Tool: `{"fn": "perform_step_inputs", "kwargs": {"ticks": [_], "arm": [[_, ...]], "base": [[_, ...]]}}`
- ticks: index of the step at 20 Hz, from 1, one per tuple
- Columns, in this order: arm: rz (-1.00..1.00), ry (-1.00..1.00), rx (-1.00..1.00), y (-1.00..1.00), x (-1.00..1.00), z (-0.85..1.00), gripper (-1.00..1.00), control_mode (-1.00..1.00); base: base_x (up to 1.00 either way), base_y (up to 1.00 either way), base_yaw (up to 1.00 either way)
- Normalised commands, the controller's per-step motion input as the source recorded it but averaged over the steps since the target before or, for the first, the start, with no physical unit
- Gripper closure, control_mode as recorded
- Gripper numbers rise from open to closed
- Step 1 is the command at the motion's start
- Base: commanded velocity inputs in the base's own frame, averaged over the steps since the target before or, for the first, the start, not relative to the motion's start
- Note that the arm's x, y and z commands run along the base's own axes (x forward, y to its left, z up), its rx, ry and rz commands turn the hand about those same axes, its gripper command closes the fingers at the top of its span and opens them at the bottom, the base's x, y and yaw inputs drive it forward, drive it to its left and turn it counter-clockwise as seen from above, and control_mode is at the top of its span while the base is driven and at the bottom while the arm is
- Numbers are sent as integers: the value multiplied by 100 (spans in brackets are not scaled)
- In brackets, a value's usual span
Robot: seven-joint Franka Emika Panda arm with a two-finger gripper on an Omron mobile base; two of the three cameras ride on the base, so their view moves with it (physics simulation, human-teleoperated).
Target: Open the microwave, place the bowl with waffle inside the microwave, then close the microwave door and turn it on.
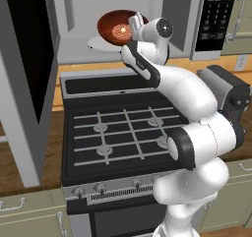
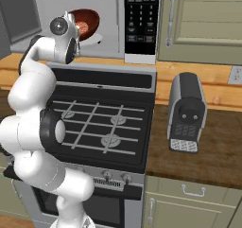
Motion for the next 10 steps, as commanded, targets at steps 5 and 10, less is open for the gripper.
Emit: {"fn": "perform_step_inputs", "kwargs": {"ticks": [5,10], "arm": [[0,3,0,10,48,-17,100,-100],[0,-1,-1,16,9,-45,-100,-100]], "base": [[0,0,0],[0,0,0]]}}
